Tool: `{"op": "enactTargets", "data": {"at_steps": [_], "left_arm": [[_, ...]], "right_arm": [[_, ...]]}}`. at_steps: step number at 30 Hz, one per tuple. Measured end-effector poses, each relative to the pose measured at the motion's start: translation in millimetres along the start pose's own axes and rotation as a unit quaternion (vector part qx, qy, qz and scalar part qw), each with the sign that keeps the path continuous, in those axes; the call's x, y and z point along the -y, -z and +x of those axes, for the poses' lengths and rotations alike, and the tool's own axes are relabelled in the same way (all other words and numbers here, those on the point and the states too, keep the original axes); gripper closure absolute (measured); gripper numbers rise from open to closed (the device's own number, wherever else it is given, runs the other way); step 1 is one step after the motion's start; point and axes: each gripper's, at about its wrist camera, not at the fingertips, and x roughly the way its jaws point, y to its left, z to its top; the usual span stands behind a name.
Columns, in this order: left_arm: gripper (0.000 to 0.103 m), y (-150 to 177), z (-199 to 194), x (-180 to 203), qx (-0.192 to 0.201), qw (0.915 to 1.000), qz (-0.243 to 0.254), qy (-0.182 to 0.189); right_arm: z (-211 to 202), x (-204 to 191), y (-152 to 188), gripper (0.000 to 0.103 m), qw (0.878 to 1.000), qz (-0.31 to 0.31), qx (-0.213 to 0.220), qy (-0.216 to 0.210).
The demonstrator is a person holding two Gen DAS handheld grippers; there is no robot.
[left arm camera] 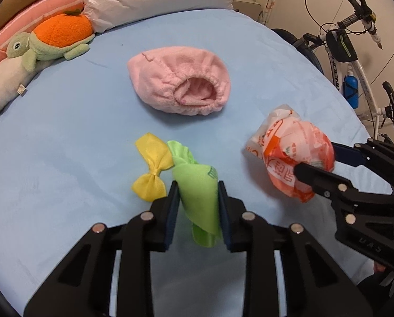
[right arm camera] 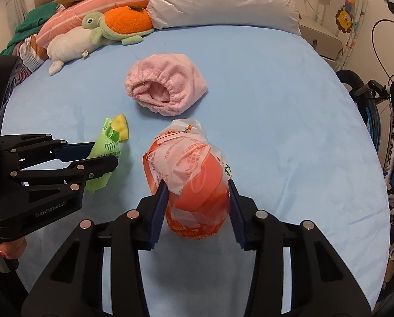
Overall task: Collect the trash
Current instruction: 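Carry the green packet and orange plastic bag with both tools to the bin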
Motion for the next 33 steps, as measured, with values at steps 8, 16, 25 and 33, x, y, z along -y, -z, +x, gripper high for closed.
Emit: {"op": "enactTargets", "data": {"at_steps": [8,16,25,33], "left_arm": [[0.074,19,-62,-9,0.025,0.9996,-0.004,-0.011],[0.074,62,-132,-32,0.049,0.9979,-0.026,-0.034],[0.074,122,-225,-73,0.085,0.9904,-0.07,-0.083],[0.074,179,-305,-118,0.117,0.9745,-0.133,-0.137]], "right_arm": [[-39,-24,5,0.062,1.0,0.006,0.017,-0.006],[-92,-69,-1,0.062,0.998,-0.019,0.052,-0.015],[-147,-149,-1,0.061,0.992,-0.067,0.087,-0.06],[-186,-239,3,0.062,0.979,-0.127,0.109,-0.12]]}}
